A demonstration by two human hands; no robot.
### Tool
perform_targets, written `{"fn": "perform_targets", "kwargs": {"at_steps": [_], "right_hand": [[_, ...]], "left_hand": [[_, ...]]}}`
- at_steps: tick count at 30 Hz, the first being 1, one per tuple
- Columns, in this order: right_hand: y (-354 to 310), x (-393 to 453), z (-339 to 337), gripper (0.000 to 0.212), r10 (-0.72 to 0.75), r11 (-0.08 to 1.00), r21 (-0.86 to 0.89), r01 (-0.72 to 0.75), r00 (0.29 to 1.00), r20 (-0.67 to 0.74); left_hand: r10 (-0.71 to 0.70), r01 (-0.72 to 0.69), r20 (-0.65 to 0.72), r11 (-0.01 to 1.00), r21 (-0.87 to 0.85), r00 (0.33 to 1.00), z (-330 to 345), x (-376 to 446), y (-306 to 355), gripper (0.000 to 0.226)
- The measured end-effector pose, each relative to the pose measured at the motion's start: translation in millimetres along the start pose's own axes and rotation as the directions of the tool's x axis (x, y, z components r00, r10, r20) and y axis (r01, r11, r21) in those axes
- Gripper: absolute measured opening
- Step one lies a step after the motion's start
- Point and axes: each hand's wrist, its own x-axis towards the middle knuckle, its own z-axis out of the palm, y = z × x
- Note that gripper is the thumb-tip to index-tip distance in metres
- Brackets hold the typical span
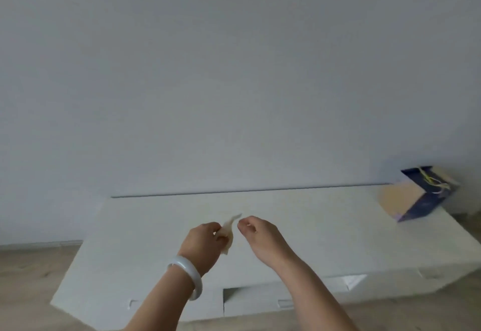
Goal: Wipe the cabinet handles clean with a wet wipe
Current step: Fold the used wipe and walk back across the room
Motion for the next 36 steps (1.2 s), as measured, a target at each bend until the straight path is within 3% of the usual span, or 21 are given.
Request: {"fn": "perform_targets", "kwargs": {"at_steps": [9,14,19,24,31,36], "right_hand": [[137,-86,-185,0.026,0.217,0.962,0.227,-0.148,0.923,-0.318],[242,-155,-321,0.027,0.369,0.917,0.326,-0.230,0.797,-0.478],[339,-213,-436,0.022,0.461,0.867,0.446,-0.222,0.697,-0.549],[401,-251,-511,0.014,0.488,0.853,0.490,-0.183,0.613,-0.621],[497,-241,-625,0.016,0.581,0.811,0.522,-0.262,0.452,-0.677],[559,-219,-736,0.018,0.609,0.793,0.539,-0.284,0.338,-0.717]], "left_hand": [[0.296,-0.324,0.286,0.945,0.054,0.911,154,-1,213,0.030],[0.449,-0.527,0.439,0.847,0.069,0.778,280,-19,361,0.025],[0.554,-0.689,0.533,0.721,0.077,0.639,390,-45,486,0.025],[0.599,-0.764,0.592,0.643,0.045,0.539,478,-49,572,0.020],[0.579,-0.808,0.700,0.589,-0.005,0.417,592,-12,693,0.022],[0.622,-0.728,0.679,0.660,-0.186,0.391,666,38,797,0.016]]}}
